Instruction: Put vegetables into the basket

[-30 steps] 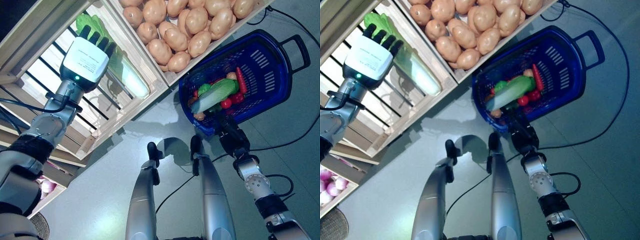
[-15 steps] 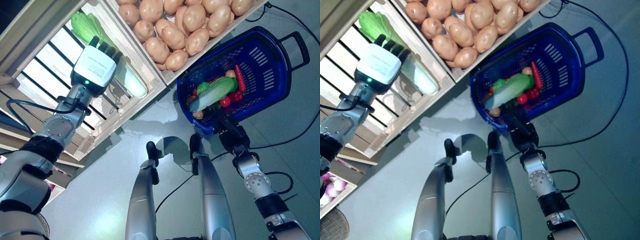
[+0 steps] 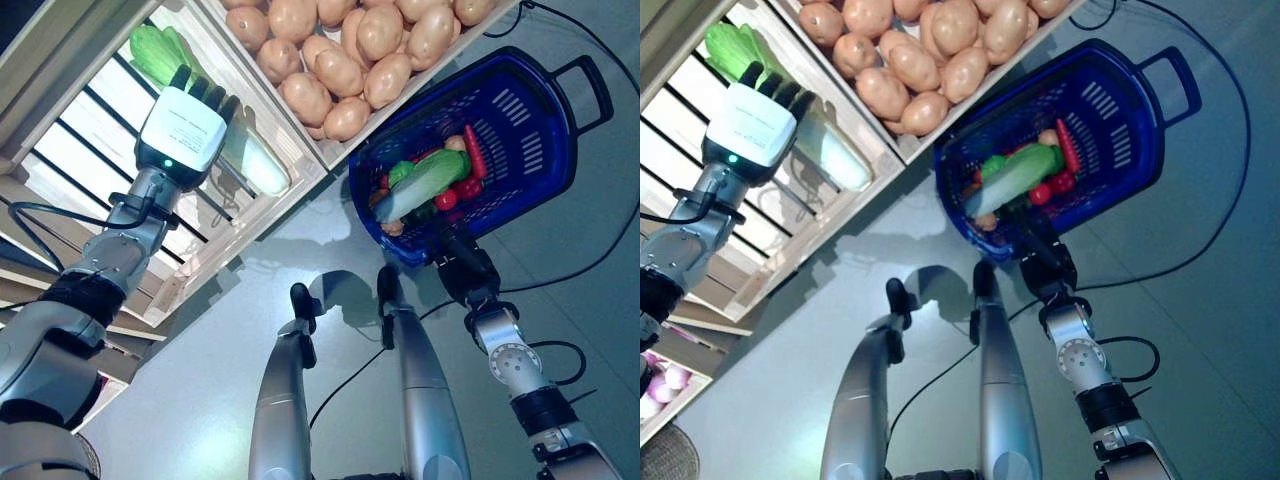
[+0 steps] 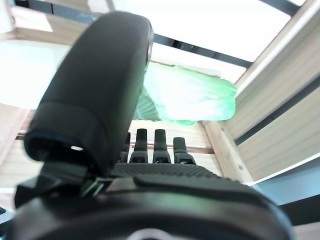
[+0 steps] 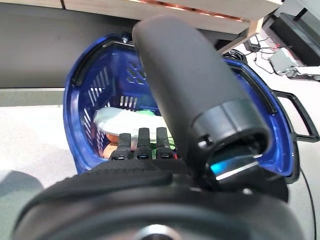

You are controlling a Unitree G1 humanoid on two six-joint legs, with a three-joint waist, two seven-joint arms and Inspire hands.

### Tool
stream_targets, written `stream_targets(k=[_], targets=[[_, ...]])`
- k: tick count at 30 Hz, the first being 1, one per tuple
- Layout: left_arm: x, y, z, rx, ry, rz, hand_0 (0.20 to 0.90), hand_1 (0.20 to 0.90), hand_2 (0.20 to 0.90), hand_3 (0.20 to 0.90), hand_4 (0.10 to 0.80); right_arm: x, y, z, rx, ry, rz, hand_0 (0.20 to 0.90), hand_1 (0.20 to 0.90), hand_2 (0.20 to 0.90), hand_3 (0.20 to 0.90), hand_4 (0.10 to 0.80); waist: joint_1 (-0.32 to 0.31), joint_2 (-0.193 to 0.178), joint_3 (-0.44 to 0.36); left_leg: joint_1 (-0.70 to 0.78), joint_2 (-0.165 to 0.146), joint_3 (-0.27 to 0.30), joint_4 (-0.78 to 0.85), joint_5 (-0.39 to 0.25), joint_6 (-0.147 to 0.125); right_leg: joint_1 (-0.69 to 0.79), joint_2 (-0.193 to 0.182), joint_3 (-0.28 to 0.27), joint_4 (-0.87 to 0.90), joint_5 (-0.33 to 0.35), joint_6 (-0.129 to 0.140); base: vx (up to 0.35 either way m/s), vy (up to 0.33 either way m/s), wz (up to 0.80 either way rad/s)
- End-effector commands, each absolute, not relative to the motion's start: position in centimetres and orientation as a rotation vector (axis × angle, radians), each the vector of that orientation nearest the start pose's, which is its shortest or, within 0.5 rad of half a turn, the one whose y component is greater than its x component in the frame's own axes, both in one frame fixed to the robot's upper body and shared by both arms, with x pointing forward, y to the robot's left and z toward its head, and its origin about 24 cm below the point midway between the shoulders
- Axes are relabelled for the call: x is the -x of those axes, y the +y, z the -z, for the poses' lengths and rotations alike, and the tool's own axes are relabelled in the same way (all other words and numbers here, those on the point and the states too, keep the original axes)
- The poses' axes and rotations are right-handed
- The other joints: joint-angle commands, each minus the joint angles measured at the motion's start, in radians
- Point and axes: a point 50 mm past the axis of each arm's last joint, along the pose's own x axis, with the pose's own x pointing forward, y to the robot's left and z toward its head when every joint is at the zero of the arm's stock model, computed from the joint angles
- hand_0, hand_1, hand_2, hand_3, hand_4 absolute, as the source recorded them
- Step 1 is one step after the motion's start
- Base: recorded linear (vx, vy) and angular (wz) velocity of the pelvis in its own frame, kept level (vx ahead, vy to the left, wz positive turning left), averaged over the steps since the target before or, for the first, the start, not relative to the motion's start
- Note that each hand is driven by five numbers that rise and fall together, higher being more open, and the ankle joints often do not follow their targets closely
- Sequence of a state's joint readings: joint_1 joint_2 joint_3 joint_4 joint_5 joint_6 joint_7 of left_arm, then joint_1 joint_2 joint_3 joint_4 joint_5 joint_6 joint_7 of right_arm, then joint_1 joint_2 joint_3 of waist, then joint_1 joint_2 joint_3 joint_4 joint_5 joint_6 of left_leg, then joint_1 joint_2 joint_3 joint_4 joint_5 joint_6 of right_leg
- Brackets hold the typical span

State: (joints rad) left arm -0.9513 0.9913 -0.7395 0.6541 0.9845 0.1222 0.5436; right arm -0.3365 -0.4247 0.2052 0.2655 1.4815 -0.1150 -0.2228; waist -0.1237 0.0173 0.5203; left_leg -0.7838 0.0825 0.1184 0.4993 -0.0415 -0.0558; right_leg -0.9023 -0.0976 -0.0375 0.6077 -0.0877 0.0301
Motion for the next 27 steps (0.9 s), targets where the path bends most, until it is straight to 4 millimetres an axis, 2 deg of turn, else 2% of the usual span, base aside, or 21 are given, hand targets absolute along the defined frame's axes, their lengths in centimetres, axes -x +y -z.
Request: stream_targets(k=[1,7,9,10,11,27], targets=[[-35.15,29.3,-29.91,-2.109,-0.582,-0.828,0.9,0.9,0.9,0.9,0.8,-31.32,-20.55,-10.87,-0.991,-0.056,0.08,0.9,0.9,0.9,0.9,0.8,-0.008,-0.001,0.0,-0.038,-0.033,0.028,0.02,-0.001,0.0,0.049,0.005,0.008,-0.025,0.011,0.013,-0.005,0.021,-0.03],[-35.31,29.6,-29.78,-2.083,-0.539,-0.851,0.9,0.9,0.9,0.9,0.8,-31.39,-20.25,-11.11,-1.0,-0.06,0.082,0.9,0.9,0.9,0.9,0.8,-0.009,-0.009,0.0,-0.037,-0.035,0.026,0.023,-0.006,0.003,0.048,0.007,0.008,-0.031,0.021,0.017,-0.001,0.004,-0.01],[-35.39,29.56,-29.77,-2.084,-0.538,-0.848,0.594,0.594,0.594,0.594,0.596,-31.44,-20.07,-11.27,-1.001,-0.065,0.079,0.9,0.9,0.9,0.9,0.8,-0.009,-0.011,0.0,-0.037,-0.036,0.025,0.022,-0.007,0.004,0.049,0.007,0.008,-0.034,0.022,0.017,0.0,0.0,0.0],[-35.43,29.5,-29.83,-2.081,-0.542,-0.847,0.415,0.415,0.415,0.415,0.477,-31.47,-19.98,-11.36,-1.002,-0.068,0.079,0.9,0.9,0.9,0.9,0.8,-0.009,-0.012,0.0,-0.038,-0.036,0.025,0.023,-0.008,0.004,0.047,0.008,0.008,-0.032,0.023,0.018,0.0,0.0,0.0],[-35.5,29.48,-29.82,-2.085,-0.537,-0.841,0.3,0.3,0.3,0.3,0.4,-31.51,-19.92,-11.4,-1.002,-0.069,0.08,0.9,0.9,0.9,0.9,0.8,-0.01,-0.012,0.0,-0.037,-0.036,0.025,0.023,-0.008,0.004,0.048,0.009,0.008,-0.033,0.024,0.019,0.0,0.0,0.0],[-35.68,29.44,-29.3,-2.076,-0.52,-0.81,0.3,0.3,0.3,0.3,0.4,-31.5,-19.98,-11.62,-1.007,-0.083,0.083,0.9,0.9,0.9,0.9,0.8,-0.007,-0.021,0.0,-0.041,-0.035,0.018,0.032,-0.02,0.007,0.05,0.014,0.005,-0.028,0.018,0.019,0.0,0.0,0.0]])
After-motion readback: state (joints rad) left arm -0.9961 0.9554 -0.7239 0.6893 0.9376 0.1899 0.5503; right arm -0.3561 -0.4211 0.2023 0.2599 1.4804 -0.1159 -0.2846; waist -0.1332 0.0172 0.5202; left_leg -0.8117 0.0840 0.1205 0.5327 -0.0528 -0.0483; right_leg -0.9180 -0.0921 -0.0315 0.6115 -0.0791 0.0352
